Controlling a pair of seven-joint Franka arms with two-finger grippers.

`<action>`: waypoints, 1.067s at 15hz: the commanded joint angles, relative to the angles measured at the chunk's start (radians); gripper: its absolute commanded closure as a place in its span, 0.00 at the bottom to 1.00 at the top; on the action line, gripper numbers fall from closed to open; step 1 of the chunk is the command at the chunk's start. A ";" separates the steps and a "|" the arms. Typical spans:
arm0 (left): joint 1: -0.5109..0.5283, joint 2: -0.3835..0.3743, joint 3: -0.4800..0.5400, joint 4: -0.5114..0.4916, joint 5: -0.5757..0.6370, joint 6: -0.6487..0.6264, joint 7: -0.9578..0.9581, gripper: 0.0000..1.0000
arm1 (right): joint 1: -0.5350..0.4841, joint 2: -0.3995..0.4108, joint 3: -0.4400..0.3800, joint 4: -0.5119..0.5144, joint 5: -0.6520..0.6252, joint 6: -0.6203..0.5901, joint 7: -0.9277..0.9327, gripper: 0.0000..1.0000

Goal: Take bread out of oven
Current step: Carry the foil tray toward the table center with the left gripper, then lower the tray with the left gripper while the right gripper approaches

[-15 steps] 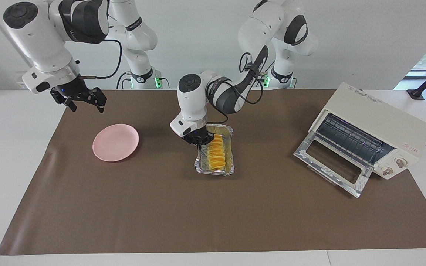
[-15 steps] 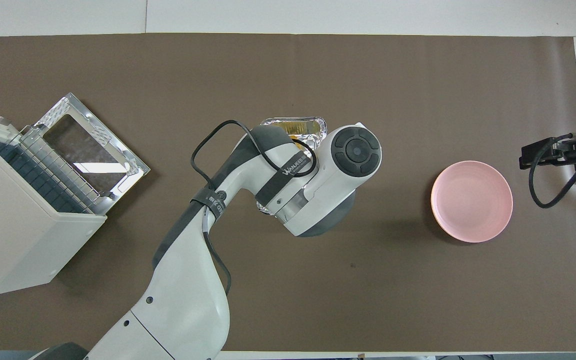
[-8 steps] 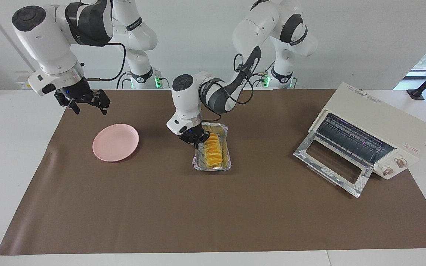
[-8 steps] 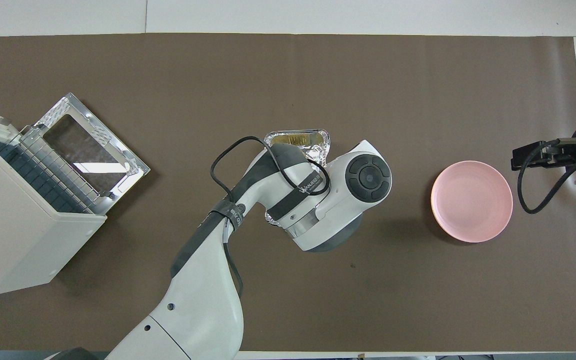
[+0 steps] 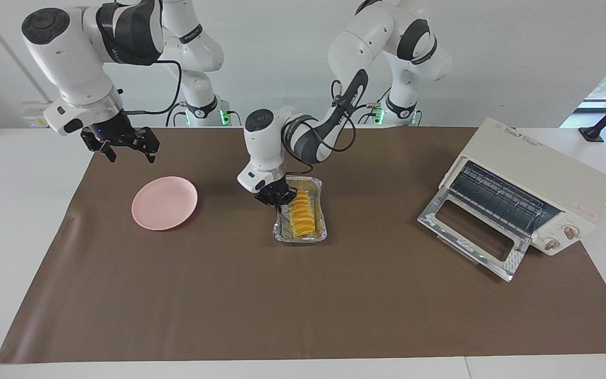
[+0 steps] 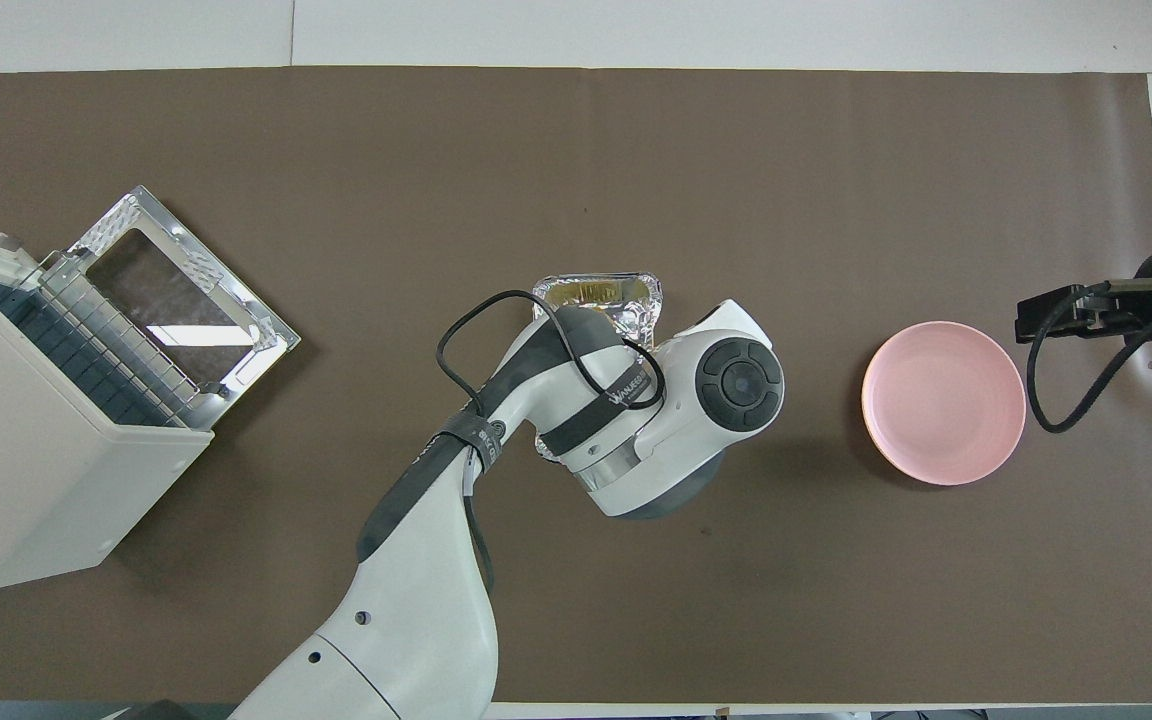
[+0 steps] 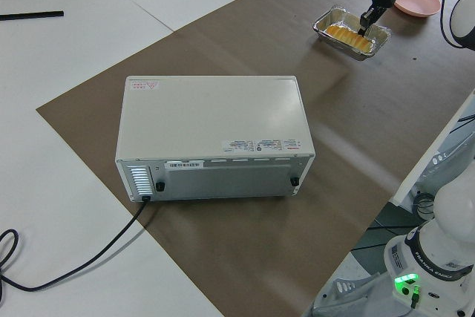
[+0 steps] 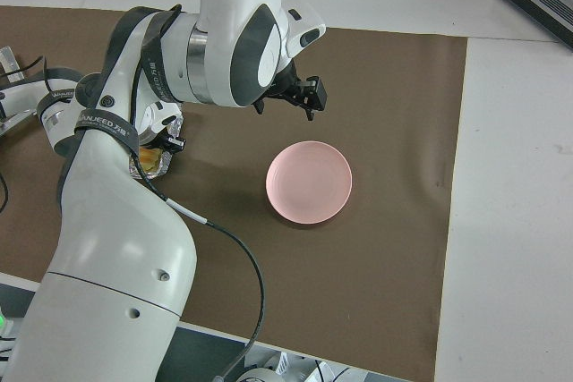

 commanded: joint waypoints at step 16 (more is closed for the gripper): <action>0.017 -0.095 0.019 -0.048 0.025 0.033 -0.025 0.00 | 0.050 0.013 0.002 0.007 0.100 0.073 0.050 0.00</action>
